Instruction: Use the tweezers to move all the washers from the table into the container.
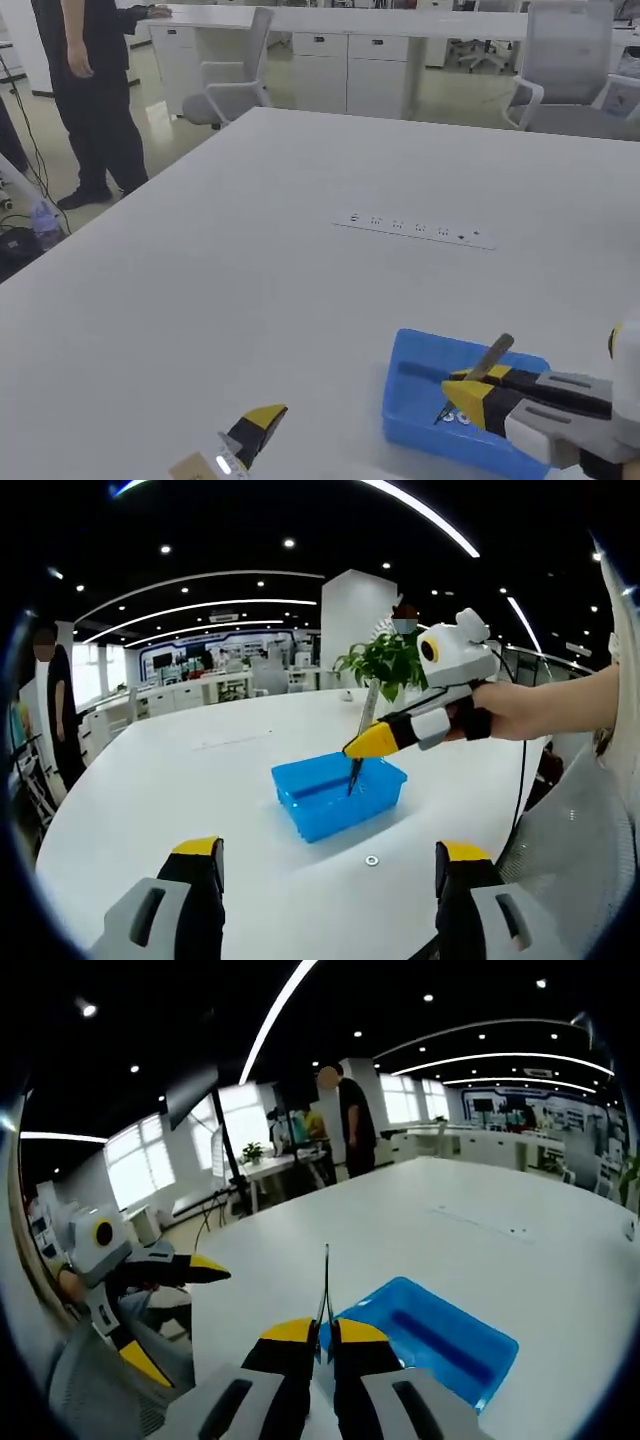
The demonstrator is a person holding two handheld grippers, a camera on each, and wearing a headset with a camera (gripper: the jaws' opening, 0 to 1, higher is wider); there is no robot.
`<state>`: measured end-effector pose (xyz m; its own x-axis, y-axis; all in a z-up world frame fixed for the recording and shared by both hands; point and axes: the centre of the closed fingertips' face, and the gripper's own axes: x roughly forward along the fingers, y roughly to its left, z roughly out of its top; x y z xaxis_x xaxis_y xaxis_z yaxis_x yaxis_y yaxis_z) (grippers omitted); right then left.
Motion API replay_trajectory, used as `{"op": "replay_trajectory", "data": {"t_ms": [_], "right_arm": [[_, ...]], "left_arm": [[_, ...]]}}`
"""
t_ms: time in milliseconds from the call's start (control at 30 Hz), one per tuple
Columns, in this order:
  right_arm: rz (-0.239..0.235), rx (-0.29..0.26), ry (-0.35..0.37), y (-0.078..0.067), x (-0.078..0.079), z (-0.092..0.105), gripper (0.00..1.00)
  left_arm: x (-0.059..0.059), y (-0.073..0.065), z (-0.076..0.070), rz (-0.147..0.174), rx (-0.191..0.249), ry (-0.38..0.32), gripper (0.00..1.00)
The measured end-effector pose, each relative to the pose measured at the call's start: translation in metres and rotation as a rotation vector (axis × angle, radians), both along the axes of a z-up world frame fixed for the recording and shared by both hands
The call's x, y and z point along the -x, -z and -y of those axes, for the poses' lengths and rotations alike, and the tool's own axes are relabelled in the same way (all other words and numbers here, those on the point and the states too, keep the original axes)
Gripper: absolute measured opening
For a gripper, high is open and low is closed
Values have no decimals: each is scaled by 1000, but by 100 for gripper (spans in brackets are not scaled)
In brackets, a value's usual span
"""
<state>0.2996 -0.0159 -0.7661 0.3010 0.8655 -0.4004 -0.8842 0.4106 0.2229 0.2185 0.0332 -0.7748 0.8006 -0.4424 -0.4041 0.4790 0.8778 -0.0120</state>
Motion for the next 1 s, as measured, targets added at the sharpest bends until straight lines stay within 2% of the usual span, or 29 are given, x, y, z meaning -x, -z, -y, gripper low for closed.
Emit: {"op": "replay_trajectory", "data": {"t_ms": [267, 467, 733, 767, 867, 967, 1000], "right_arm": [[-77, 32, 2, 31, 9, 2, 3], [-103, 54, -7, 47, 14, 0, 3], [-127, 64, -2, 54, 14, 1, 3], [-149, 55, 5, 55, 14, 2, 3], [-161, 42, 21, 55, 13, 4, 3], [-213, -10, 72, 54, 8, 7, 3], [-218, -9, 75, 55, 7, 8, 3]], "left_arm": [[1, 1, 0, -3, -8, 4, 89], [1, 1, 1, -5, -9, 5, 88], [0, -2, -2, 6, -1, -7, 88], [0, -2, -2, 5, -2, -5, 88], [0, -2, -2, 7, -8, -8, 88], [-1, -4, -4, 14, 3, -20, 87], [-1, -4, -5, 15, 6, -21, 87]]}}
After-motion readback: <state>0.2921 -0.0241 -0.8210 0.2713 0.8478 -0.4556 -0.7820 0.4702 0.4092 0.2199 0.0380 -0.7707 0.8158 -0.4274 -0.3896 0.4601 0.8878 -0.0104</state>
